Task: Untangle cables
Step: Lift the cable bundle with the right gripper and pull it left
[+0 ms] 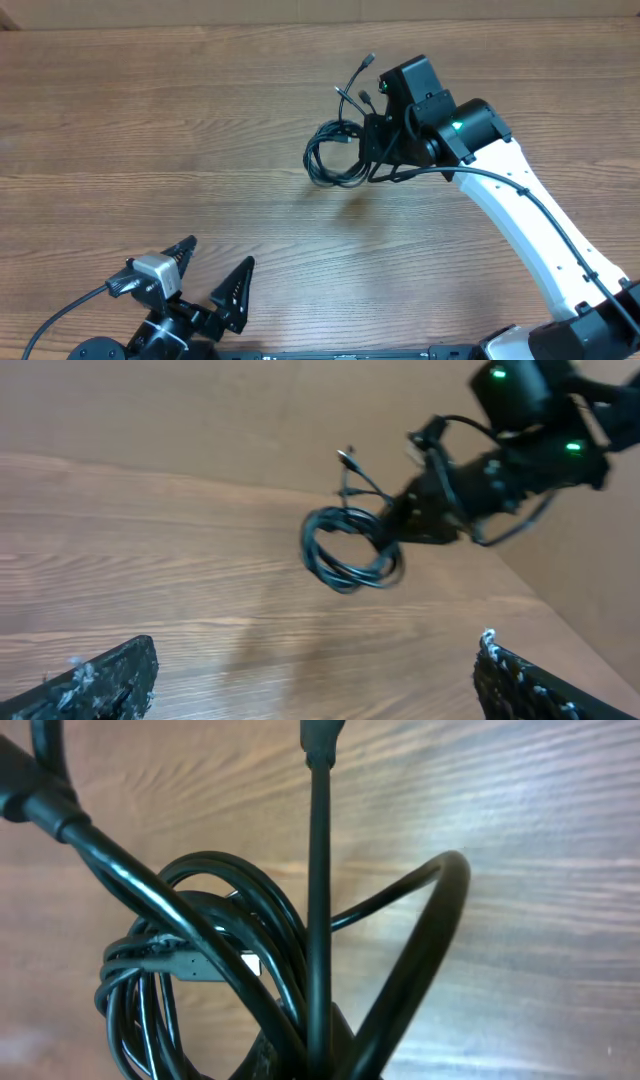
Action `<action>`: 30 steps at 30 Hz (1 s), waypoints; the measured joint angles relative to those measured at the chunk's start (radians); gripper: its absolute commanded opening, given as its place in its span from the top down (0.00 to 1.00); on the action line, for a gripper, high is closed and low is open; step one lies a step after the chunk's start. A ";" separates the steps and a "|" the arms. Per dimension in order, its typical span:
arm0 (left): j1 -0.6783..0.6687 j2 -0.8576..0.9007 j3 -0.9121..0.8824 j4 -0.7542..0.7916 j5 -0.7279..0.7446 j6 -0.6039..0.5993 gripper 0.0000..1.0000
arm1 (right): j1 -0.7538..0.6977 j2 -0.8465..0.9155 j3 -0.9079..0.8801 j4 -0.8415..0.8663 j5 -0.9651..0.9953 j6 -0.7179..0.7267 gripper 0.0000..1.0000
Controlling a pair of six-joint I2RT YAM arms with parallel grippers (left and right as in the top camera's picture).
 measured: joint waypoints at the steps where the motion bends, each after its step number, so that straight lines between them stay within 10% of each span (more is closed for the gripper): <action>1: 0.000 0.000 -0.001 0.001 -0.006 0.000 0.00 | 0.000 0.000 0.001 -0.007 -0.019 -0.008 0.96; 30: 0.000 0.000 -0.113 0.146 0.023 -0.135 0.11 | 0.244 -0.151 0.005 -0.121 -0.108 -0.091 0.96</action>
